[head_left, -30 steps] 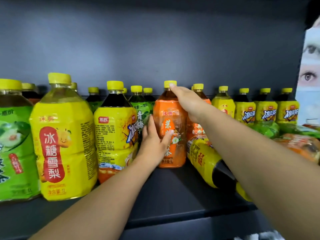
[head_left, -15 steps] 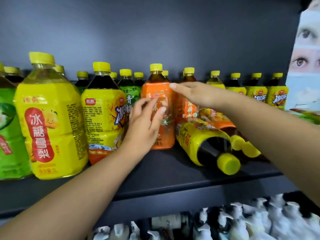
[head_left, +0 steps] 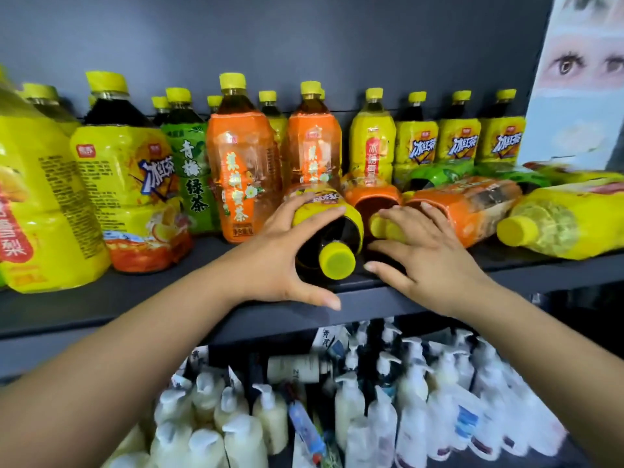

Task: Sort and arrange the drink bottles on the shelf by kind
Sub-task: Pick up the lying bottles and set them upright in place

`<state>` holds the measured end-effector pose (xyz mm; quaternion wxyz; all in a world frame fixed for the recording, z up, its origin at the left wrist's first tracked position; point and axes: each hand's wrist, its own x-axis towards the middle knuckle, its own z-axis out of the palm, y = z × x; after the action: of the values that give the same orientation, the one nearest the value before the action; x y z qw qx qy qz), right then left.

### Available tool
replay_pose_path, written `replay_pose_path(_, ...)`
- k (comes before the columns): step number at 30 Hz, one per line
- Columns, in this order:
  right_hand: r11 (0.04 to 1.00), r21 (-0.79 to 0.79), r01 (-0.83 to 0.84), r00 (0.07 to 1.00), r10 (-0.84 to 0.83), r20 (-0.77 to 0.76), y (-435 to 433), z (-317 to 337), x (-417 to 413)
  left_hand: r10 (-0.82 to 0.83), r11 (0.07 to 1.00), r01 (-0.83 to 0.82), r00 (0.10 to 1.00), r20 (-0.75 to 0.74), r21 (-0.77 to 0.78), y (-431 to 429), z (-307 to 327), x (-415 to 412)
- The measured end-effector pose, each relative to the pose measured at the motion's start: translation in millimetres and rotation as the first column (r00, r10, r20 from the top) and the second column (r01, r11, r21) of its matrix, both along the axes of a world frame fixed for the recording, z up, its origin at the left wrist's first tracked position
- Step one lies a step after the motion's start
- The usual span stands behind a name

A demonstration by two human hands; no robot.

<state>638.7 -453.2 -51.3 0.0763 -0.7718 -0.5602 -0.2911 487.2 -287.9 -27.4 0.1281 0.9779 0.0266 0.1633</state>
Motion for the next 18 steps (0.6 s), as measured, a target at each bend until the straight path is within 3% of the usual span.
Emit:
replay_pose_path(7,0.991,0.063,-0.116,0.992,0.113,0.050,-2.5,-14.7,8.5,0.094,0.994,-0.107,0.950,0.298,0.028,-18.6,-12.3,-5.9)
replay_pose_path(14,0.984,0.070,-0.161,0.986,0.158,0.046,-3.5,-19.4,11.4,-0.100,0.918,-0.159,0.793,0.601,0.363,-21.5,-8.3,-17.7)
replay_pose_path(18,0.979,0.096,-0.179,0.982,0.173,0.070,-1.6,-20.9,10.8,-0.076,0.939,-0.178,0.726,0.684,0.294,-26.3,12.6,-19.9)
